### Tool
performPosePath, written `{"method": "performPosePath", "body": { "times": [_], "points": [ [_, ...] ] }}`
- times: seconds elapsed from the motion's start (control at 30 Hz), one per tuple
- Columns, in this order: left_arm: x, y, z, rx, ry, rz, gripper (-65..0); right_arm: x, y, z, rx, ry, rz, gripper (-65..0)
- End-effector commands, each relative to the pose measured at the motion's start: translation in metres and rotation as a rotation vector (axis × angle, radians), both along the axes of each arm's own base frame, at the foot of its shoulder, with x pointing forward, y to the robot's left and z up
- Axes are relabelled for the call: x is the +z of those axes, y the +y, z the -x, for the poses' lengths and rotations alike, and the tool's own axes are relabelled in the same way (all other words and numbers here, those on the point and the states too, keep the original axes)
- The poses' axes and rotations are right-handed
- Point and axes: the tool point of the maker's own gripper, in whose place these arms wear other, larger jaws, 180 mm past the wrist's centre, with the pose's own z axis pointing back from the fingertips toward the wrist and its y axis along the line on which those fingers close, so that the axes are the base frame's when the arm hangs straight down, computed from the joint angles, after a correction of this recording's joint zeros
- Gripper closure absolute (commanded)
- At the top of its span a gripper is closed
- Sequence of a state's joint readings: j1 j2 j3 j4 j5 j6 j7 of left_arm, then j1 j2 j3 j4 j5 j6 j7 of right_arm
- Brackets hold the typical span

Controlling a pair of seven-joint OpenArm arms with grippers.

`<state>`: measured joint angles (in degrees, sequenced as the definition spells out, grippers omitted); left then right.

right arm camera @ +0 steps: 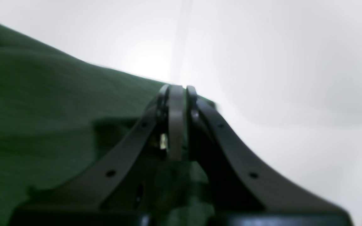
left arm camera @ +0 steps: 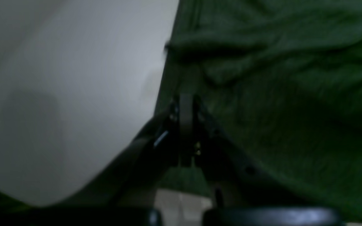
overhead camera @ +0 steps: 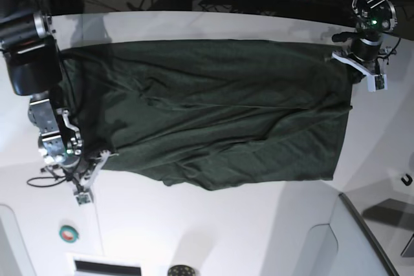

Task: Layout the t-shirt on the table in an organized manner, then fold the t-shirt properly
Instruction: 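Hold the corners and pull the right gripper outward to stretch the shirt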

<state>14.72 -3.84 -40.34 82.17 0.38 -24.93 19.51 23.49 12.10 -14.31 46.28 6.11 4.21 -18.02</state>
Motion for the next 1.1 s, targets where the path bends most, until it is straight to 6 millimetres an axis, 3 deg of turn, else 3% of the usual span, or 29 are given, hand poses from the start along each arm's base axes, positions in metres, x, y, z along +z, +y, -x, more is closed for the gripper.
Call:
{"method": "performPosePath", "body": {
  "times": [0.0, 0.33, 0.53, 0.8, 1.07],
  "points": [
    [0.009, 0.006, -0.009, 0.002, -0.04, -0.013, 0.0, 0.014, -0.02, -0.013, -0.041, -0.034, 0.011, -1.4],
    [-0.037, 0.012, 0.012, -0.025, 0.153, -0.071, 0.0, -0.006, -0.041, -0.016, -0.12, -0.022, -0.015, -1.5],
    [-0.055, 0.023, 0.032, -0.011, 0.222, -0.05, 0.0, -0.024, -0.055, -0.005, -0.172, 0.007, -0.031, -1.5],
    [-0.055, 0.033, 0.041, -0.01, 0.244, -0.067, 0.0, -0.022, -0.074, -0.004, -0.294, -0.047, -0.111, -1.5],
    [-0.04, 0.032, 0.04, -0.026, 0.218, -0.106, 0.0, -0.016, -0.068, -0.011, -0.288, -0.112, -0.131, -1.5]
  ]
}}
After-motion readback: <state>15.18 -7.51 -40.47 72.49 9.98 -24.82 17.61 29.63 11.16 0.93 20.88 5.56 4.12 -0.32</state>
